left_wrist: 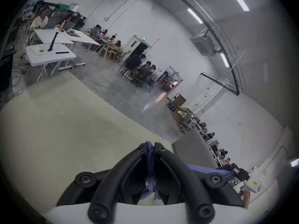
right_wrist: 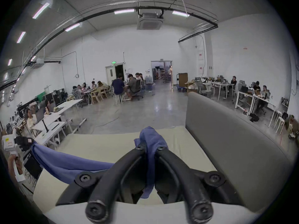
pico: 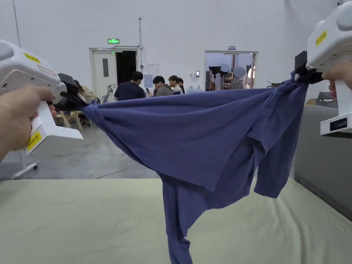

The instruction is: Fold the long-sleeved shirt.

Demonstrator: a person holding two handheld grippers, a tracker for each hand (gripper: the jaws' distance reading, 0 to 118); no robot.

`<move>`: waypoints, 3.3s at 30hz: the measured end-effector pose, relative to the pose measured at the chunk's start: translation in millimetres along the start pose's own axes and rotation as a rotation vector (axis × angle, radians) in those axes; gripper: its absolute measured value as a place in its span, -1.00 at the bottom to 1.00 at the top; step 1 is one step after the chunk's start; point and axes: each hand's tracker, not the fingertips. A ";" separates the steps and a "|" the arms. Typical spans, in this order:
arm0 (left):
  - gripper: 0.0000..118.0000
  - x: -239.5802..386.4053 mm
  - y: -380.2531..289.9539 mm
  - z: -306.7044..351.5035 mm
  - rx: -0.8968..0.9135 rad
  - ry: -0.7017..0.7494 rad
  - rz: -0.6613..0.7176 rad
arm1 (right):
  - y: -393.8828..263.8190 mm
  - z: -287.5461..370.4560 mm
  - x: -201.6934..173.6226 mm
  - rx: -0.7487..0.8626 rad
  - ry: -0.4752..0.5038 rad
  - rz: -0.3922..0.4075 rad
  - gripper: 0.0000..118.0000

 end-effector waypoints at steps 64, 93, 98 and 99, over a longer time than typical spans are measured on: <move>0.97 -290.5 -425.1 238.1 -0.345 0.275 -0.125 | -532.3 210.4 64.3 -0.623 0.038 0.155 0.64; -0.83 -242.6 -526.6 152.9 -0.566 0.459 -0.747 | -515.0 59.6 -29.5 -0.637 0.330 0.239 -0.24; -0.83 -242.2 -504.9 155.2 -0.552 0.377 -0.533 | -489.4 -86.6 -71.5 -0.708 0.256 0.305 0.95; -0.83 -241.9 -503.8 155.8 -0.553 0.383 -0.533 | -495.8 -118.4 -80.5 -0.782 0.206 0.362 0.95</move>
